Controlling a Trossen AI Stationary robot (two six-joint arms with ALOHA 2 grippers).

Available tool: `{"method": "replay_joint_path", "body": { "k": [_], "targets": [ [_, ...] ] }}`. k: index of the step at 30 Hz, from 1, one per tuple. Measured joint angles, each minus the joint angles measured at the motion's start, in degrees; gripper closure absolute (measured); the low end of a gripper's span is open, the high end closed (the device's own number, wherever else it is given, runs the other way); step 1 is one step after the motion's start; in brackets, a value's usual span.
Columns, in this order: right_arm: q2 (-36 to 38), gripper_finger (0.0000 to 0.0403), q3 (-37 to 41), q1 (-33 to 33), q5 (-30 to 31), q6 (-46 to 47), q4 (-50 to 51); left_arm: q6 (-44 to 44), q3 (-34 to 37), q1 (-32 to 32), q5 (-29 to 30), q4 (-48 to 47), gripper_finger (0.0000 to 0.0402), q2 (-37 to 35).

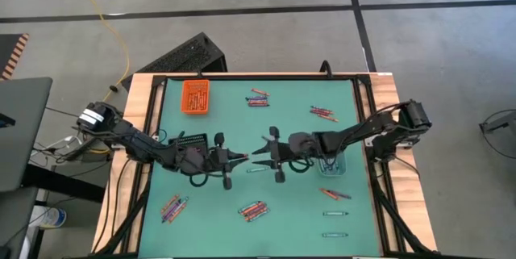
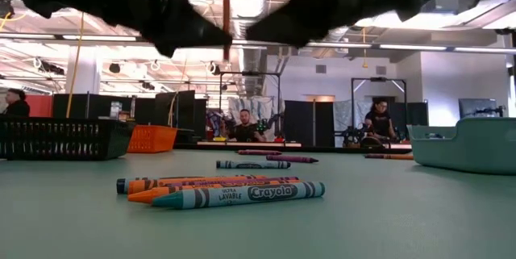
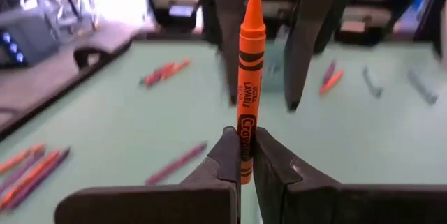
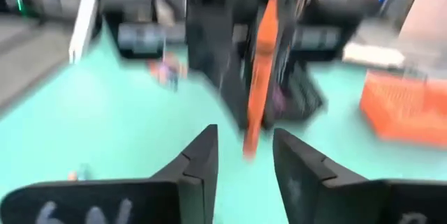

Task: Sort crayons
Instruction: Put the orange crayon into the orange bin

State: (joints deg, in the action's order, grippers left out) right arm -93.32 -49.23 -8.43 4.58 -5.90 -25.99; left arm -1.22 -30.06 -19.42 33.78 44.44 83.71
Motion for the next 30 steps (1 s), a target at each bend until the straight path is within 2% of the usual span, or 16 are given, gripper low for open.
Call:
{"method": "replay_joint_path", "body": {
  "k": [4, 9, 13, 16, 19, 24, 27, 30],
  "targets": [
    [0.7, 0.0254, 0.0, -0.1, 0.2, 3.5, 10.9, -6.9, 0.0, 1.7, 0.1, -14.6, 0.04, -2.6],
    [0.3, 0.0255, 0.0, -0.6, 1.7, 7.8, 16.7, -12.9, -3.2, 7.4, 0.8, -40.3, 0.0401, -13.4],
    [0.3, 0.026, 0.0, -1.7, 4.5, 8.9, 17.6, -16.5, -7.0, 16.1, 1.2, -62.1, 0.0401, -22.4],
    [0.3, 0.0262, 0.0, -2.6, 5.9, 8.4, 16.7, -20.8, -7.3, 25.5, -0.9, -70.9, 0.0401, -27.4],
    [0.3, 0.0262, 0.0, -2.9, 6.0, 8.4, 16.4, -22.7, -7.3, 35.8, -5.6, -76.5, 0.0401, -29.7],
    [0.3, 0.0262, 0.0, -2.8, 6.1, 7.6, 14.9, -18.2, -7.3, 51.3, -16.0, -79.0, 0.0401, -28.4],
    [0.3, 0.0262, 0.0, -2.8, 6.1, 7.5, 14.6, -14.6, -7.2, 57.6, -21.0, -77.6, 0.0398, -26.2],
    [0.3, 0.0262, 0.0, -2.8, 6.1, 7.5, 14.7, -11.2, -7.2, 61.0, -25.4, -74.4, 0.0386, -24.2]
  ]
}}
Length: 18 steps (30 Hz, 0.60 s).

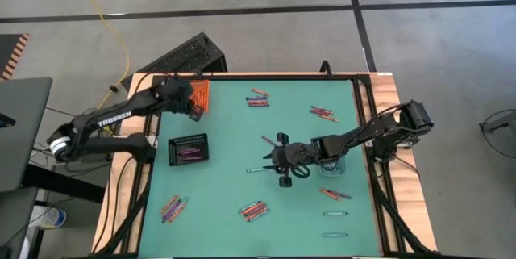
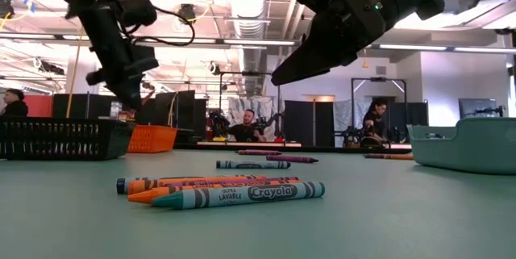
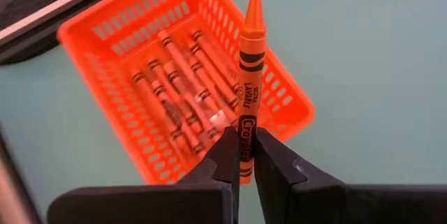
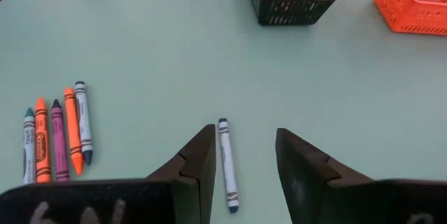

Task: Sort crayons
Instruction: Put the orange crayon into the orange bin, then put the violet crayon into the black bin

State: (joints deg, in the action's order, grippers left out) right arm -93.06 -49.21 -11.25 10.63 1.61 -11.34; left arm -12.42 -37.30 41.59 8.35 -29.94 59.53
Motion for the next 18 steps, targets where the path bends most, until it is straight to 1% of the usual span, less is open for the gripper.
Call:
{"method": "replay_joint_path", "body": {
  "k": [2, 4, 8, 18],
  "targets": [
    [0.0, 0.0262, 0.0, 0.0, 0.0, 0.0, 0.0, 1.1, 0.0, 1.0, -1.4, 1.7, 0.038, 1.4],
    [0.0, 0.0262, 0.0, 0.0, 0.0, 0.0, 0.0, 2.0, 0.0, 1.6, -1.4, 3.2, 0.0374, 2.7],
    [0.0, 0.0262, 0.0, 0.0, 0.0, -0.1, 0.0, 3.3, 0.0, 2.1, 1.5, 4.4, 0.0363, 4.9],
    [0.0, 0.0262, 0.0, 0.0, 0.0, -0.1, -0.4, 3.1, 0.0, 2.1, 2.6, 4.2, 0.0334, 6.7]
  ]
}}
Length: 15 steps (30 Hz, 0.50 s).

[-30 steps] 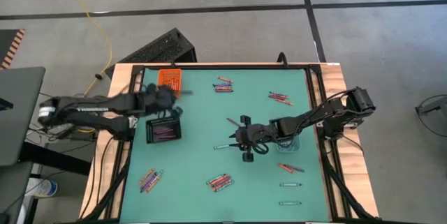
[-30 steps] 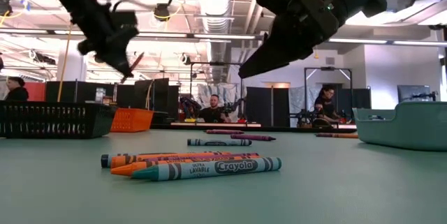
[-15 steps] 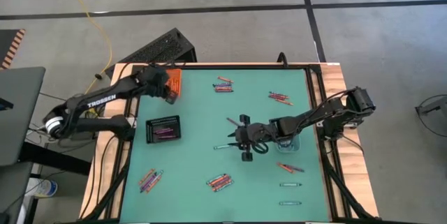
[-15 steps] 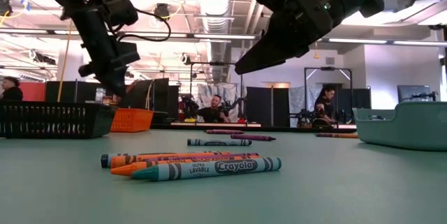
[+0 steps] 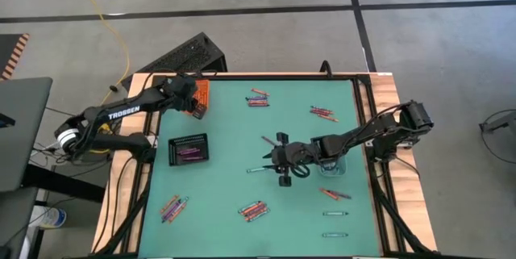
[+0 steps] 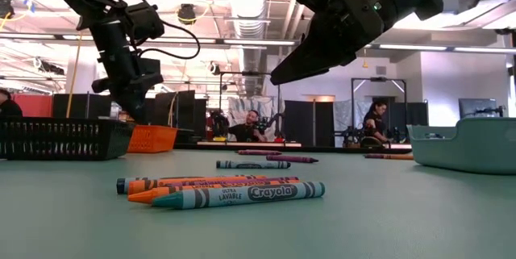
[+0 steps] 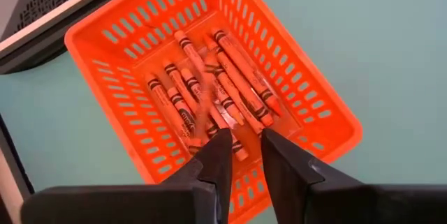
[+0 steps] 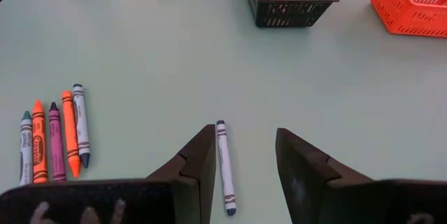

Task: Sort crayons
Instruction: Put the violet crayon into the black bin

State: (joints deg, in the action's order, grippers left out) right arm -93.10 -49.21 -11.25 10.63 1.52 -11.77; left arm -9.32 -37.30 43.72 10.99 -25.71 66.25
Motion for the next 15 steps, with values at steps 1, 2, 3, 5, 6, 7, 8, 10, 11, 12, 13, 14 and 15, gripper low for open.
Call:
{"method": "replay_joint_path", "body": {
  "k": [1, 2, 3, 5, 6, 7, 8, 10, 11, 12, 13, 14, 15],
  "targets": [
    [0.0, 0.0262, 0.0, 0.0, 0.0, 0.0, 0.0, 0.0, 0.0, 0.0, 0.0, 0.0, 0.0332, 0.0],
    [0.0, 0.0262, 0.0, 0.0, 0.0, 0.0, 0.1, 0.0, 0.0, 0.0, 0.0, -0.1, 0.033, 0.0],
    [0.0, 0.0262, 0.0, 0.0, 0.0, 0.0, 0.0, -0.1, 0.0, 0.0, 0.0, 0.0, 0.0328, 0.0],
    [0.0, 0.0262, 0.0, 0.0, 0.0, 0.0, 0.1, -0.1, 0.0, 0.0, 0.0, -0.1, 0.0326, 0.0],
    [0.0, 0.0262, 0.0, 0.0, 0.0, 0.0, 0.1, -0.1, 0.0, 0.0, -0.1, 0.0, 0.0325, 0.0],
    [0.0, 0.0262, 0.0, 0.0, 0.0, 0.0, 0.1, -0.1, 0.0, 0.0, -0.1, -0.1, 0.0324, 0.0],
    [0.0, 0.0262, 0.0, 0.0, 0.0, 0.0, 0.1, -0.1, 0.0, 0.0, -0.2, -0.1, 0.0324, 0.0],
    [0.0, 0.0262, 0.0, 0.0, 0.0, 0.0, 0.2, -0.1, 0.0, 0.0, -0.2, 0.0, 0.0324, 0.0],
    [0.0, 0.0262, 0.0, 0.0, 0.0, 0.0, 0.2, -0.1, 0.0, 0.0, -0.2, 0.0, 0.0324, 0.0],
    [0.0, 0.0262, 0.0, 0.0, 0.0, 0.0, 0.2, -0.2, 0.0, 0.0, -0.2, -0.1, 0.0324, 0.0],
    [0.0, 0.0262, 0.0, 0.0, 0.0, 0.0, 0.2, -0.5, -0.1, -0.2, -0.3, -0.1, 0.0324, 0.0],
    [0.0, 0.0262, 0.0, 0.0, 0.0, 0.0, 0.2, -0.8, -0.2, -0.4, -0.3, 0.0, 0.0324, 0.0],
    [0.0, 0.0262, 0.0, 0.0, 0.0, 0.1, 0.2, -0.8, -0.2, -0.8, -0.2, 0.2, 0.0324, 0.0]
  ]
}}
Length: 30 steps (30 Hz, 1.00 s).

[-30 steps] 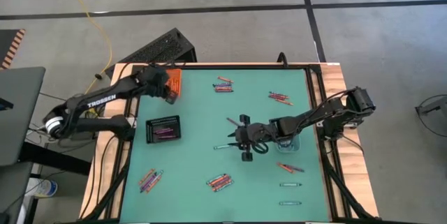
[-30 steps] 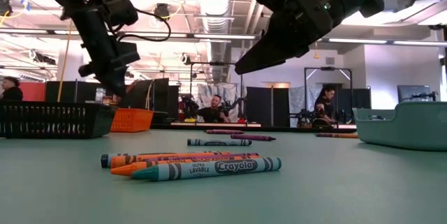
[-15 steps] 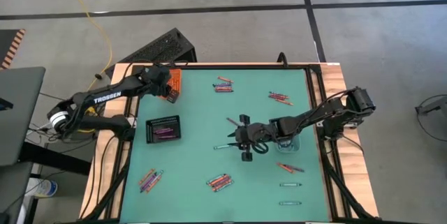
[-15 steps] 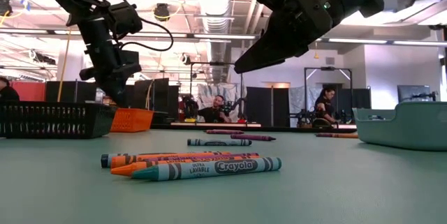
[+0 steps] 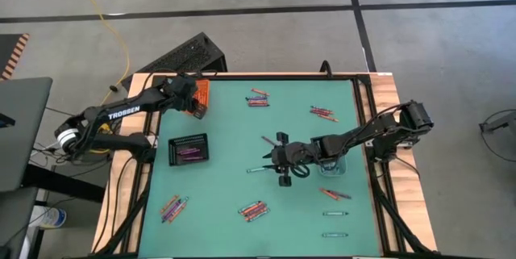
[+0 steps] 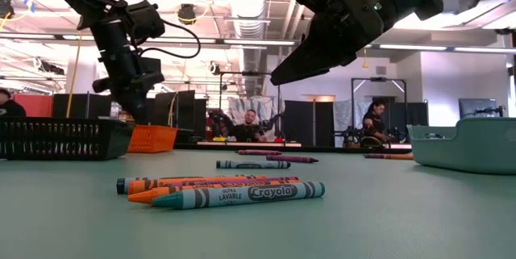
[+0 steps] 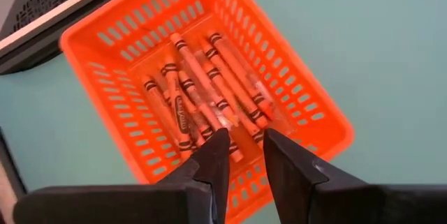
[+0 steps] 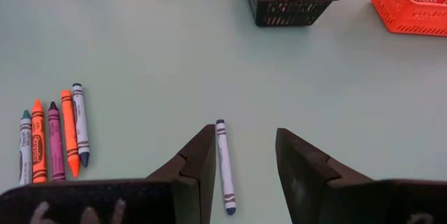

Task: Sort crayons
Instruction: Put the violet crayon into the black bin

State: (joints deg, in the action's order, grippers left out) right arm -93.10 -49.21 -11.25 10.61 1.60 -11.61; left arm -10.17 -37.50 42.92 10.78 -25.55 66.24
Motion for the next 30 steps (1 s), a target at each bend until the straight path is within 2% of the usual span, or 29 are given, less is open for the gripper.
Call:
{"method": "replay_joint_path", "body": {
  "k": [6, 10, 15, 19, 22, 25, 30],
  "targets": [
    [0.0, 0.0262, 0.0, 0.0, 0.0, 1.5, 0.3, 4.7, -0.4, -3.0, 0.0, 0.2, 0.0324, 0.0],
    [0.0, 0.0262, 0.0, 0.2, 0.1, 2.5, 1.7, 6.0, -3.5, -4.8, 0.1, -3.9, 0.0324, -0.5],
    [0.0, 0.0267, 0.0, 2.8, 8.9, 11.4, 4.7, 4.8, -5.8, -9.3, 0.4, -6.5, 0.0323, -4.2],
    [0.0, 0.0273, 0.0, 5.2, 12.5, 13.6, 6.6, 1.9, -3.7, -15.8, 2.4, -4.9, 0.0323, -9.0],
    [-0.1, 0.0279, 0.0, 6.8, 13.0, 13.7, 6.7, 0.0, 1.3, -22.7, 4.9, 3.0, 0.0323, -12.9],
    [-1.7, 0.0285, 0.0, 7.7, 13.5, 13.6, 5.8, 0.0, 8.3, -29.9, 4.7, 13.7, 0.0323, -15.6],
    [-8.4, 0.0287, 0.1, 8.2, 14.6, 13.8, 5.7, -0.7, 17.8, -39.2, 4.8, 30.1, 0.0323, -17.8]
  ]
}}
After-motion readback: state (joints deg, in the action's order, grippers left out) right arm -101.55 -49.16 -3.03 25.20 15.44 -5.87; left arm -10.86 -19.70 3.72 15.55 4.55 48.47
